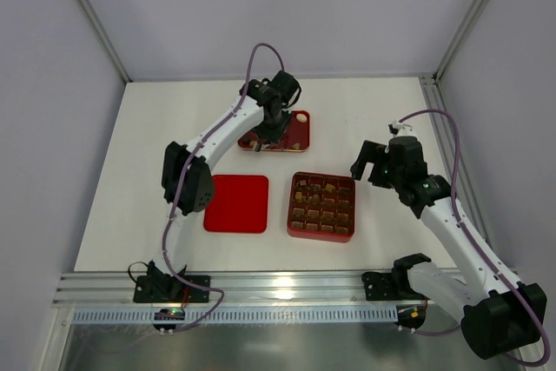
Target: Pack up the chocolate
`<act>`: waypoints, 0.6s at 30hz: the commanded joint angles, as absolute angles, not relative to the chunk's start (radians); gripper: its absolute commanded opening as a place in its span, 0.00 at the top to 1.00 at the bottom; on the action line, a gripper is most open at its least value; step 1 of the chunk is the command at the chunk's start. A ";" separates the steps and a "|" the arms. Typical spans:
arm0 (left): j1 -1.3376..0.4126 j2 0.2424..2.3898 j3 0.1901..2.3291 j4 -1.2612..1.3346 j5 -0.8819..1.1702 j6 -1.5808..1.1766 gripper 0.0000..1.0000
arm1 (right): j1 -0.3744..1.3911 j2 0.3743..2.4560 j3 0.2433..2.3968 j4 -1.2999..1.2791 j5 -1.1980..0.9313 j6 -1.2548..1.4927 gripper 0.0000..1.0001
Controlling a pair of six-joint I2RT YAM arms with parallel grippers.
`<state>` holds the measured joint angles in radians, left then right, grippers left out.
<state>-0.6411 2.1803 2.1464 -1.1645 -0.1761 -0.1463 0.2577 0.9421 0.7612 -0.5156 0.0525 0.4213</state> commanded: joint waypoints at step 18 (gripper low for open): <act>-0.634 2.132 2.092 -1.164 -0.153 -0.227 0.66 | 0.255 0.930 0.779 -0.486 0.054 0.420 0.00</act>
<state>-0.6399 2.1822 2.1010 -1.1645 -0.1631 -0.2073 0.2577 0.9421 0.7612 -0.5156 0.0525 0.4213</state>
